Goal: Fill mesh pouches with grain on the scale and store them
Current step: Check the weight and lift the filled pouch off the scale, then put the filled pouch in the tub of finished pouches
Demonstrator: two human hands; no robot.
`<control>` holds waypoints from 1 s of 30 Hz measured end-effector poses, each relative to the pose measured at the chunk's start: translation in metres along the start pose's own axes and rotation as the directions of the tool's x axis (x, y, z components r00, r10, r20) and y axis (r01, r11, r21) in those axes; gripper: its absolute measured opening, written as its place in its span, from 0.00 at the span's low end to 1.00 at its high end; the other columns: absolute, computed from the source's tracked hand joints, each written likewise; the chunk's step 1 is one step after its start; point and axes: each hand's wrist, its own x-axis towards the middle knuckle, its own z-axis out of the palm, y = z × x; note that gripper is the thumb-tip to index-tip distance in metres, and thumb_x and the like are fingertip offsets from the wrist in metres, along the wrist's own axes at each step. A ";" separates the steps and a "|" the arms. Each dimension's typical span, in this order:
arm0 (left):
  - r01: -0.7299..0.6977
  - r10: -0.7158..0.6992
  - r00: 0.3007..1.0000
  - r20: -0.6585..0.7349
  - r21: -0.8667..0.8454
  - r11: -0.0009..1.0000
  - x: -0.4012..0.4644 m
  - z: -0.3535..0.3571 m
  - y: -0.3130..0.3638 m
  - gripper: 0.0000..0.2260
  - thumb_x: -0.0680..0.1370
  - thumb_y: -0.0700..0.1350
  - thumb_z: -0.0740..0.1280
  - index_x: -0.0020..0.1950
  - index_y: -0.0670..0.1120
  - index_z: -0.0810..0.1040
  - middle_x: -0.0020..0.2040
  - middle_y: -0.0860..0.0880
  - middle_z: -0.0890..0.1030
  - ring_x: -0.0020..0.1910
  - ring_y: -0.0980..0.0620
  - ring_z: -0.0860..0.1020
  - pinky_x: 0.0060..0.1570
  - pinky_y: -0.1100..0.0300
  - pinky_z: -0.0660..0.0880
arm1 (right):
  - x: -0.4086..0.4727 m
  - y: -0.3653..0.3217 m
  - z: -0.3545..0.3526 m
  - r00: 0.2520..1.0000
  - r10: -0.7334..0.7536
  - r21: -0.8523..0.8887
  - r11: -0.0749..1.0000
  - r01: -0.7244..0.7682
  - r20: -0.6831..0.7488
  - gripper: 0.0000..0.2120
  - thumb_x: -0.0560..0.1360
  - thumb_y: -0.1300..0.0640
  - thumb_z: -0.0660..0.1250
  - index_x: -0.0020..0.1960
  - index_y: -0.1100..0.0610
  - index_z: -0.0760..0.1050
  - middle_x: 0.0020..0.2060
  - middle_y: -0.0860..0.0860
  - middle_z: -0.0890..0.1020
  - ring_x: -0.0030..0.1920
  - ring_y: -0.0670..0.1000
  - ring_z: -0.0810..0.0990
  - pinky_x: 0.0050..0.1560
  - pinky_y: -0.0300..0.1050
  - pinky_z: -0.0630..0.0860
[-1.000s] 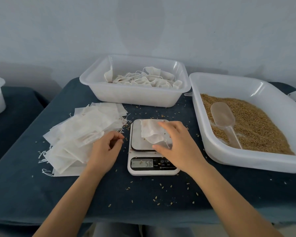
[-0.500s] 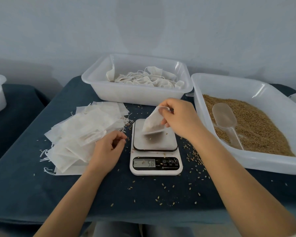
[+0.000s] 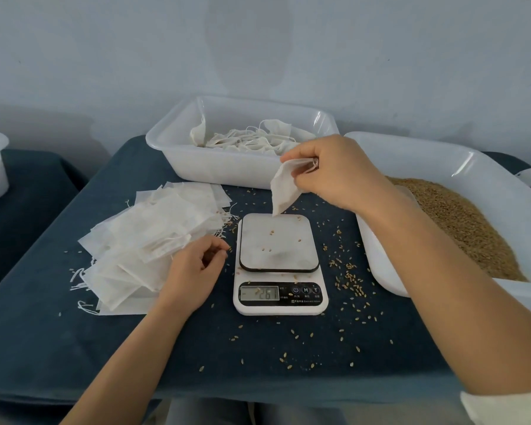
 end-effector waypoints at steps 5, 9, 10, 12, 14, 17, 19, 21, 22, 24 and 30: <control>-0.016 0.016 1.000 -0.008 0.014 1.000 -0.001 -0.001 0.002 0.14 0.76 0.39 0.66 0.39 0.60 0.75 0.32 0.59 0.78 0.35 0.61 0.75 0.34 0.75 0.68 | 0.007 -0.004 -0.008 0.998 -0.038 -0.066 0.997 0.036 -0.041 0.10 0.73 0.61 0.67 0.50 0.51 0.82 0.41 0.45 0.80 0.34 0.38 0.72 0.33 0.24 0.65; -0.006 0.006 1.000 0.003 0.008 1.000 -0.001 -0.001 0.002 0.14 0.76 0.39 0.66 0.40 0.60 0.76 0.33 0.58 0.78 0.36 0.61 0.75 0.35 0.74 0.69 | 0.014 -0.005 -0.018 0.997 -0.065 -0.119 0.991 0.059 -0.050 0.05 0.74 0.59 0.67 0.47 0.54 0.82 0.33 0.40 0.75 0.33 0.37 0.70 0.32 0.23 0.64; -0.005 0.005 1.000 0.007 0.009 1.000 -0.001 -0.001 0.002 0.14 0.76 0.39 0.66 0.41 0.59 0.76 0.33 0.58 0.78 0.36 0.61 0.75 0.35 0.74 0.69 | 0.016 -0.005 -0.020 0.996 -0.070 -0.136 0.989 0.064 -0.047 0.05 0.74 0.58 0.68 0.47 0.54 0.82 0.33 0.41 0.75 0.33 0.37 0.70 0.32 0.23 0.63; -0.005 0.005 1.000 0.016 0.018 1.000 -0.001 -0.001 0.002 0.13 0.76 0.39 0.66 0.41 0.59 0.76 0.35 0.57 0.78 0.36 0.61 0.75 0.35 0.75 0.68 | 0.019 -0.005 -0.024 0.996 -0.076 -0.154 0.986 0.069 -0.038 0.04 0.73 0.58 0.68 0.46 0.54 0.81 0.33 0.41 0.75 0.33 0.38 0.71 0.31 0.23 0.63; 0.000 0.000 1.000 0.028 0.014 1.000 -0.001 -0.001 0.002 0.13 0.76 0.39 0.66 0.42 0.59 0.76 0.35 0.57 0.78 0.36 0.62 0.75 0.36 0.75 0.68 | 0.022 -0.006 -0.027 0.996 -0.078 -0.162 0.984 0.071 -0.034 0.04 0.73 0.58 0.68 0.46 0.55 0.81 0.33 0.40 0.75 0.34 0.38 0.71 0.31 0.24 0.64; -0.001 0.000 0.999 0.034 0.020 1.000 -0.001 -0.001 0.003 0.13 0.77 0.39 0.65 0.42 0.59 0.76 0.35 0.58 0.78 0.36 0.64 0.74 0.36 0.76 0.68 | 0.027 -0.008 -0.032 0.997 -0.074 -0.191 0.979 0.068 -0.025 0.06 0.73 0.57 0.68 0.48 0.55 0.82 0.36 0.41 0.78 0.37 0.42 0.75 0.36 0.31 0.68; -0.006 0.005 0.999 0.035 0.035 0.999 -0.002 -0.001 0.004 0.13 0.76 0.38 0.66 0.42 0.58 0.76 0.35 0.59 0.77 0.36 0.66 0.74 0.35 0.76 0.67 | 0.030 -0.010 -0.036 0.997 -0.075 -0.190 0.979 0.071 -0.012 0.06 0.73 0.57 0.68 0.48 0.55 0.82 0.41 0.45 0.82 0.42 0.46 0.78 0.40 0.37 0.72; -0.012 0.010 0.999 0.043 0.053 0.999 -0.003 -0.001 0.004 0.13 0.76 0.39 0.66 0.43 0.59 0.76 0.35 0.60 0.77 0.37 0.66 0.74 0.36 0.76 0.67 | 0.036 -0.011 -0.040 0.998 -0.062 -0.164 0.985 0.062 0.001 0.05 0.73 0.57 0.68 0.47 0.55 0.82 0.41 0.48 0.83 0.42 0.48 0.80 0.44 0.42 0.76; -0.012 0.009 0.999 0.049 0.061 0.998 -0.003 -0.001 0.004 0.13 0.76 0.39 0.66 0.43 0.59 0.76 0.35 0.60 0.78 0.37 0.65 0.74 0.36 0.75 0.68 | 0.041 -0.010 -0.043 0.999 -0.049 -0.148 0.988 0.050 0.012 0.04 0.73 0.58 0.68 0.46 0.55 0.82 0.41 0.49 0.84 0.41 0.48 0.82 0.45 0.43 0.77; -0.005 0.001 0.998 0.059 0.073 0.997 -0.003 -0.001 0.003 0.12 0.77 0.40 0.66 0.43 0.58 0.77 0.36 0.60 0.78 0.38 0.64 0.75 0.37 0.74 0.69 | 0.053 -0.008 -0.048 0.998 -0.012 -0.074 0.997 0.016 0.055 0.04 0.73 0.59 0.70 0.46 0.55 0.81 0.41 0.51 0.84 0.39 0.47 0.83 0.45 0.42 0.80; 0.031 -0.037 0.997 0.064 0.090 0.995 -0.001 0.000 0.005 0.11 0.77 0.41 0.66 0.43 0.58 0.77 0.40 0.65 0.78 0.38 0.63 0.75 0.37 0.73 0.70 | 0.103 0.002 -0.051 0.985 0.113 0.328 0.932 -0.151 0.133 0.04 0.72 0.65 0.71 0.47 0.62 0.80 0.41 0.55 0.84 0.36 0.44 0.84 0.37 0.31 0.78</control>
